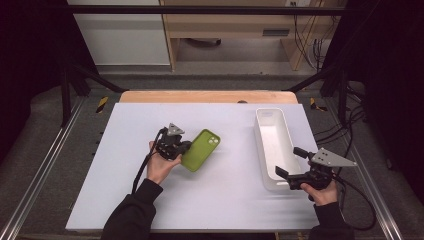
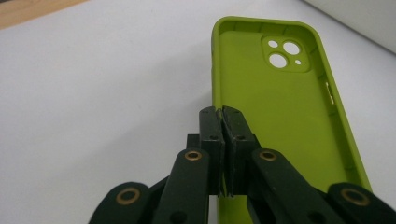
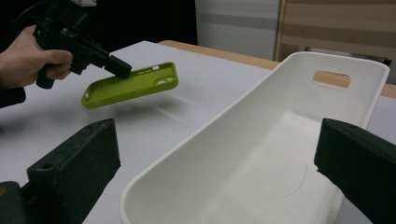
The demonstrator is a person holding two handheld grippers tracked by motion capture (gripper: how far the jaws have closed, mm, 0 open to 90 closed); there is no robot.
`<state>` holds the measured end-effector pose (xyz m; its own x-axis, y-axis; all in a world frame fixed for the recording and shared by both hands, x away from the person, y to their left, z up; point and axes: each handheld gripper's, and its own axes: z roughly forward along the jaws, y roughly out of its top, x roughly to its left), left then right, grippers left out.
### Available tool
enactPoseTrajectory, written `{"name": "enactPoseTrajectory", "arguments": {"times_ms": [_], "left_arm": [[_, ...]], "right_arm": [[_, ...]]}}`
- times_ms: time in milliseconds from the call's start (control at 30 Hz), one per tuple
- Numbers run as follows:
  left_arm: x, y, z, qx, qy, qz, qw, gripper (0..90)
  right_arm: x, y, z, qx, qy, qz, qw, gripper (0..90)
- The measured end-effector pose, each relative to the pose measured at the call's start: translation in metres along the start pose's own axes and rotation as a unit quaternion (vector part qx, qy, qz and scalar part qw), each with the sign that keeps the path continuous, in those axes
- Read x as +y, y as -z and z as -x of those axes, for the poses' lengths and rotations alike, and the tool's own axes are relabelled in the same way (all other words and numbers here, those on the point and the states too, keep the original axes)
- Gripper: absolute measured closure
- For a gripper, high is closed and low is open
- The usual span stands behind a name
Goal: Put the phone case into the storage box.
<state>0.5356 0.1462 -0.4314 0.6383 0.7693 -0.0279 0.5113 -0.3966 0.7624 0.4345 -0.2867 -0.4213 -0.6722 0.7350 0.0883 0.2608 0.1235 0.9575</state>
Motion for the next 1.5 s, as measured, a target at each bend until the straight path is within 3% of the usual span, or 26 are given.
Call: {"name": "enactPoseTrajectory", "arguments": {"times_ms": [767, 1033, 1500], "left_arm": [[-0.002, 0.042, 0.02, -0.007, -0.057, 0.052, 0.997, 87.8], [-0.005, 0.053, 0.026, -0.014, -0.066, 0.068, 0.9954, 87.9], [-0.008, 0.054, 0.037, -0.025, -0.085, 0.066, 0.9939, 87.9]], "right_arm": [[0.003, 0.0, -0.002, 0.002, 0.005, -0.001, 1.0, 0.6], [0.006, -0.001, -0.007, 0.006, 0.01, -0.001, 0.9999, 0.6], [0.016, -0.006, -0.019, 0.015, 0.019, -0.01, 0.9997, 0.9]]}}
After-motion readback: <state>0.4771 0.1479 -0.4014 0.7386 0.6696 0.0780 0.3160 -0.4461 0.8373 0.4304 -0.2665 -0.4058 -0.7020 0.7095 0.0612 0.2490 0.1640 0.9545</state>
